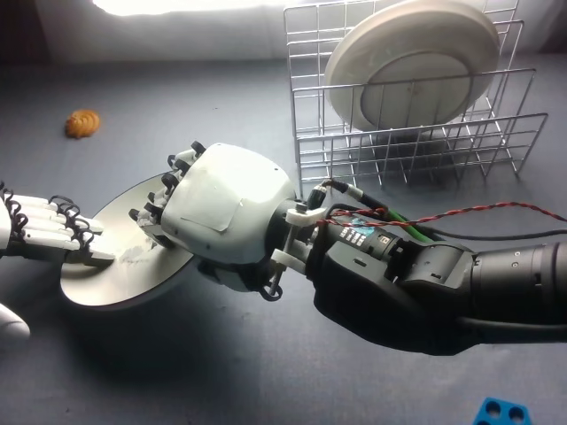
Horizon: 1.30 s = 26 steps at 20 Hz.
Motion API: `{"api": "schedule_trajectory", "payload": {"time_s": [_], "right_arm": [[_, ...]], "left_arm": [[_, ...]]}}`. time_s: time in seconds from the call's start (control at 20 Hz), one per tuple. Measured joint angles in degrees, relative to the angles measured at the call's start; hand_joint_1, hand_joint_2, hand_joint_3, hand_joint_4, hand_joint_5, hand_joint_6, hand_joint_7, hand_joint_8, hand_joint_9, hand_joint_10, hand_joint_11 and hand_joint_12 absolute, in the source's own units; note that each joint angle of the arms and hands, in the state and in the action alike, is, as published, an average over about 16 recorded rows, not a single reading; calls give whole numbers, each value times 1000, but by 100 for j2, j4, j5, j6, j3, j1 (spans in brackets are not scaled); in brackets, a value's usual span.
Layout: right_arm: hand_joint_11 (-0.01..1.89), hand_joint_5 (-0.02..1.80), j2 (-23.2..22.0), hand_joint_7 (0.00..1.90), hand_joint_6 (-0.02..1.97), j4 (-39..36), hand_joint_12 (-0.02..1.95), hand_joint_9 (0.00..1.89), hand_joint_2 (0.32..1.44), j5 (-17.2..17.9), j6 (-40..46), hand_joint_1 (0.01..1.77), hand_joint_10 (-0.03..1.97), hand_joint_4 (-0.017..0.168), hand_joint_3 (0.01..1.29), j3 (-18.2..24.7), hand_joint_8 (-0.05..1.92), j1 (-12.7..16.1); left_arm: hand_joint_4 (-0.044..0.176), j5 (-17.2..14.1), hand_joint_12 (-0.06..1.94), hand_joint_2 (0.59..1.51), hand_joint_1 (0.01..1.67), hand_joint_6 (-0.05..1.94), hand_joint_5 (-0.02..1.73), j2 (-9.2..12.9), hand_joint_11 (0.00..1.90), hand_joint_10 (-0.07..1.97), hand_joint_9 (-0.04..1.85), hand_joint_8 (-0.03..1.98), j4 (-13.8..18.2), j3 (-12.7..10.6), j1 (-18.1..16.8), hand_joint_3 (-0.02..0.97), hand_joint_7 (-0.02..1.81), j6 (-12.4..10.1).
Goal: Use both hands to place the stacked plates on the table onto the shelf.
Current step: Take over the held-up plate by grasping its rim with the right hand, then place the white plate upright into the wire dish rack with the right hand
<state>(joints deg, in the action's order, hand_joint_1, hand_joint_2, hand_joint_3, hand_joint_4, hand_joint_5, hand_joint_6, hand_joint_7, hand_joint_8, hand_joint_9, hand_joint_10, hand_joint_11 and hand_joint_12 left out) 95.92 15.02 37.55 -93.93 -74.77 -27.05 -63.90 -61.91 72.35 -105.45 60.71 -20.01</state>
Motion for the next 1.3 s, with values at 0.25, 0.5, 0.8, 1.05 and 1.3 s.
{"api": "schedule_trajectory", "payload": {"time_s": [0.25, 0.5, 0.8, 1.05, 1.3], "right_arm": [[649, 738, -45, 854, 868, 4, 1322, 887, 1051, 55, 3, 1206, 1230, -5, 12, 25, 945, -28], [678, 738, -123, 878, 877, 17, 1297, 915, 1048, 92, 3, 1216, 1184, -5, 11, 133, 926, -51], [709, 741, -337, 900, 920, 48, 1276, 944, 1044, 89, -4, 1227, 1102, -5, 11, 445, 920, -69], [711, 763, -690, 914, 970, 83, 1284, 951, 1043, 44, -10, 1238, 1023, -5, 12, 930, 938, -33], [693, 791, -1229, 929, 1047, 225, 1295, 937, 1043, -60, -18, 1259, 1033, -5, 12, 1552, 969, 120]], "left_arm": [[-1, 118, 223, 1097, 17, 6, 85, 60, 22, -26, 62, -5, 300, 6, -491, 21, 99, -32], [0, 209, 205, 1092, 16, 14, 85, 129, 27, -4, 86, -5, 520, 21, -939, 21, 106, -49], [0, 232, 199, 1084, 16, 17, 88, 210, 30, 16, 95, -5, 643, 22, -1307, 21, 105, -42], [1, 192, 218, 1078, 16, 17, 84, 252, 24, 14, 94, -4, 726, 8, -1494, 21, 100, 5], [1, 171, 234, 1079, 17, 18, 79, 280, 18, 14, 93, -4, 765, -19, -1590, 21, 94, 87]]}}
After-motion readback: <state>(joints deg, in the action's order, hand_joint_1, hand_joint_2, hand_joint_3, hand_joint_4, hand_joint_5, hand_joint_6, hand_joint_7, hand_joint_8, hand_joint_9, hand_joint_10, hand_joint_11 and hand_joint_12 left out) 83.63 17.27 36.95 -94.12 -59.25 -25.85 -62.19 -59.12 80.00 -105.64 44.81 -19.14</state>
